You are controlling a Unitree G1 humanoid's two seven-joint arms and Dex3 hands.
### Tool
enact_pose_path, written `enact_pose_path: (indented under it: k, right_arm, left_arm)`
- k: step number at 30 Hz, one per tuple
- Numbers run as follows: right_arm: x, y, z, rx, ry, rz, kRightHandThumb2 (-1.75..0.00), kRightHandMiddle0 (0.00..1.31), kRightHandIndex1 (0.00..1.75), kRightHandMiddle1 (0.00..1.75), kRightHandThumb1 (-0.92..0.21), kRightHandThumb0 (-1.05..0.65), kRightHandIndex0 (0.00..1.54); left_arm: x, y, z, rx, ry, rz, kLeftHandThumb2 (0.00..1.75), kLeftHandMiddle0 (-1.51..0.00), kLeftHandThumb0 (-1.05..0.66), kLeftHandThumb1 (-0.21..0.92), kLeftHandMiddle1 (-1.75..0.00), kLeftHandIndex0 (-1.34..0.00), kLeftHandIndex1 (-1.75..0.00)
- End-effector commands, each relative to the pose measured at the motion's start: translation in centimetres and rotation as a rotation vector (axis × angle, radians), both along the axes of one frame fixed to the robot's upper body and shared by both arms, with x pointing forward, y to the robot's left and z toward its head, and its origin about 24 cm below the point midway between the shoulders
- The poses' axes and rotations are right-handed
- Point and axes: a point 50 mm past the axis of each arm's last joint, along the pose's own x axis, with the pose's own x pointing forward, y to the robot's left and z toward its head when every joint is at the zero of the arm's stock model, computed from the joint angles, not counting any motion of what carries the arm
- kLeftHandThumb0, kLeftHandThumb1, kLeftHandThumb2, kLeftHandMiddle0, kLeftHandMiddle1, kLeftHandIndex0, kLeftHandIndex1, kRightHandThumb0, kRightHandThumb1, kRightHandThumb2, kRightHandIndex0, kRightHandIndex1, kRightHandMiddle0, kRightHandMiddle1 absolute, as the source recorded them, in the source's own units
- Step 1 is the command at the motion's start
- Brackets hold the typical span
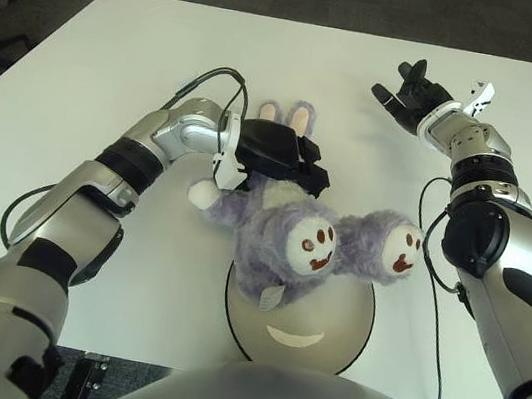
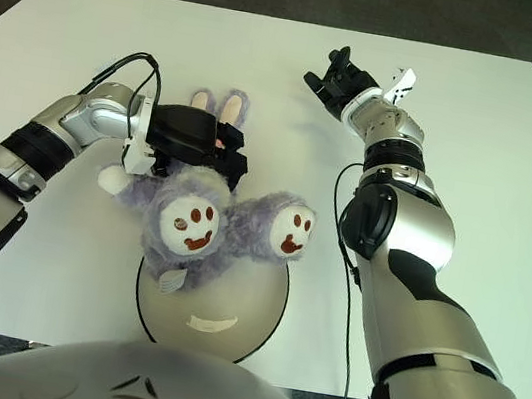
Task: Put the doll into the plate.
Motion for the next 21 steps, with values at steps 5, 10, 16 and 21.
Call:
enact_pose_path:
  k: [5, 10, 16, 21]
  right_arm:
    - [0.0, -0.4, 0.3, 0.004, -0.008, -0.011, -1.5, 0.18, 1.14, 1.37, -0.12, 0.14, 0.18]
    - [0.0, -0.3, 0.3, 0.007, -0.004, -0.01, -1.5, 0.19, 1.15, 1.37, -0.12, 0.15, 0.18]
    - [0.0, -0.3, 0.3, 0.012, -0.006, -0.004, -1.5, 0.18, 1.17, 1.38, -0.12, 0.14, 0.19]
    - [0.0, -0.4, 0.2, 0.017, -0.008, -0.007, -1.5, 0.17, 1.18, 1.39, -0.12, 0.13, 0.18]
  left_arm:
    - [-0.2, 0.4, 0.4, -0.039, 0.03, 0.012, 1.56, -0.67, -0.01, 0.09, -1.74, -0.66, -1.72]
    - [-0.7, 0.6, 1.2, -0.145, 0.027, 0.017, 1.55, -0.66, -0.01, 0.1, -1.75, -0.65, -1.73]
    - [-1.0, 0.9, 2.2, -0.199, -0.001, 0.022, 1.55, -0.65, -0.01, 0.11, -1.75, -0.65, -1.73]
    - [-0.7, 1.2, 3.0, -0.17, -0.011, 0.069, 1.55, -0.65, -0.01, 0.11, -1.75, -0.65, -1.73]
